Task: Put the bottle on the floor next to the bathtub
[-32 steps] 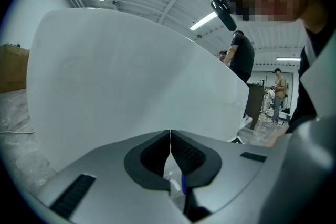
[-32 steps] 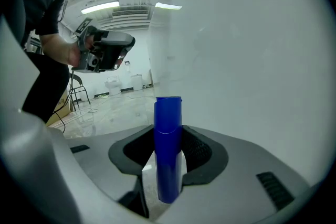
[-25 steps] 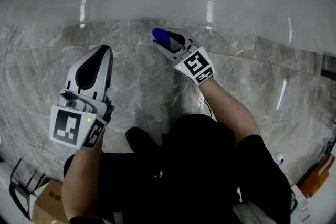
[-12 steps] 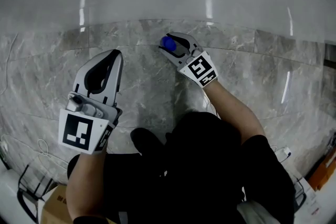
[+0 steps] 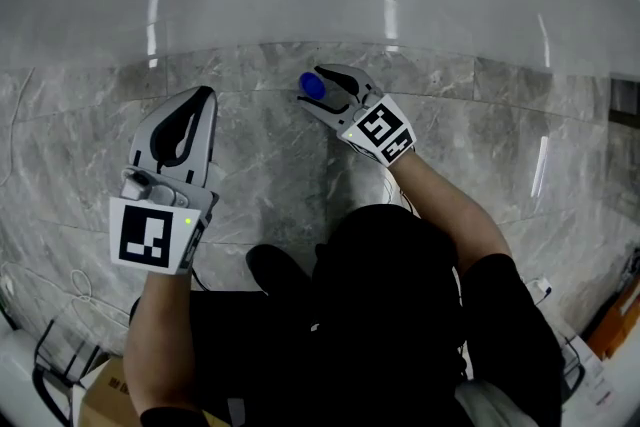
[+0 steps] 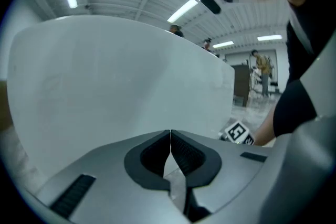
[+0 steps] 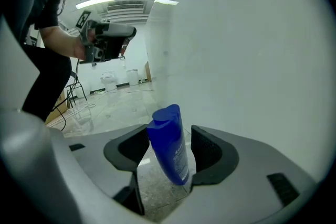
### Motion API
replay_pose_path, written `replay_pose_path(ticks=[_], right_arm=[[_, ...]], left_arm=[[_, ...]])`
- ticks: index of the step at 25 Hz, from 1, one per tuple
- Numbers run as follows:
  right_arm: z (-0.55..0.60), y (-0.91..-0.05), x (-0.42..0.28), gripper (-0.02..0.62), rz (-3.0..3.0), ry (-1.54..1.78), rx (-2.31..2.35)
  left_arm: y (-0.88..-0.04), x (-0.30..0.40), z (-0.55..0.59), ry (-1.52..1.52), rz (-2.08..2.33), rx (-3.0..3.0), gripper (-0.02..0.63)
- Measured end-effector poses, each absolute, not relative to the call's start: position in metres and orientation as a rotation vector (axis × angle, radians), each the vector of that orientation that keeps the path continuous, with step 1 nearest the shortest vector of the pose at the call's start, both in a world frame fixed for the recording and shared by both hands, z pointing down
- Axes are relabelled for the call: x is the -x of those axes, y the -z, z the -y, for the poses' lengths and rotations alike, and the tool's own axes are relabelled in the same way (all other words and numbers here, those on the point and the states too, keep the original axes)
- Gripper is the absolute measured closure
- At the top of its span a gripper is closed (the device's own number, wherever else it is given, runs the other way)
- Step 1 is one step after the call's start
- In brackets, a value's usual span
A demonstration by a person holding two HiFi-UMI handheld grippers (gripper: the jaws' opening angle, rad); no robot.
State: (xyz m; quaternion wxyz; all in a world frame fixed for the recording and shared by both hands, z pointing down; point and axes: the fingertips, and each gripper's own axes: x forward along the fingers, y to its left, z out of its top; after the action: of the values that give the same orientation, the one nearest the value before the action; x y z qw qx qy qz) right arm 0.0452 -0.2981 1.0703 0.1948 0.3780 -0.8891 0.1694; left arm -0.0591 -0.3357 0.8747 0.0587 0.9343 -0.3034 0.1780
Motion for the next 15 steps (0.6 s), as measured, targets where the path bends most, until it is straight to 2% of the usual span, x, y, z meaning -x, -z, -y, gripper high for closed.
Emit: replay_pose_path(ticks=[3, 7, 15], right_arm=[[0.29, -1.054, -0.05, 0.354, 2.511, -0.518, -1.05], [0.28, -1.034, -0.064, 0.354, 2.509, -0.534, -1.051], [0.282, -0.949, -0.065, 0.365, 2.507, -0.389, -1.021]], left_arm=[[-0.872, 0.072, 0.345, -0.625, 0.962, -2.853, 0.589], [-0.847, 0.089, 0.365, -0.495, 1.007, -2.805, 0.589], [-0.794, 0.091, 0.361, -0.459, 0.94, -2.889, 0.589]])
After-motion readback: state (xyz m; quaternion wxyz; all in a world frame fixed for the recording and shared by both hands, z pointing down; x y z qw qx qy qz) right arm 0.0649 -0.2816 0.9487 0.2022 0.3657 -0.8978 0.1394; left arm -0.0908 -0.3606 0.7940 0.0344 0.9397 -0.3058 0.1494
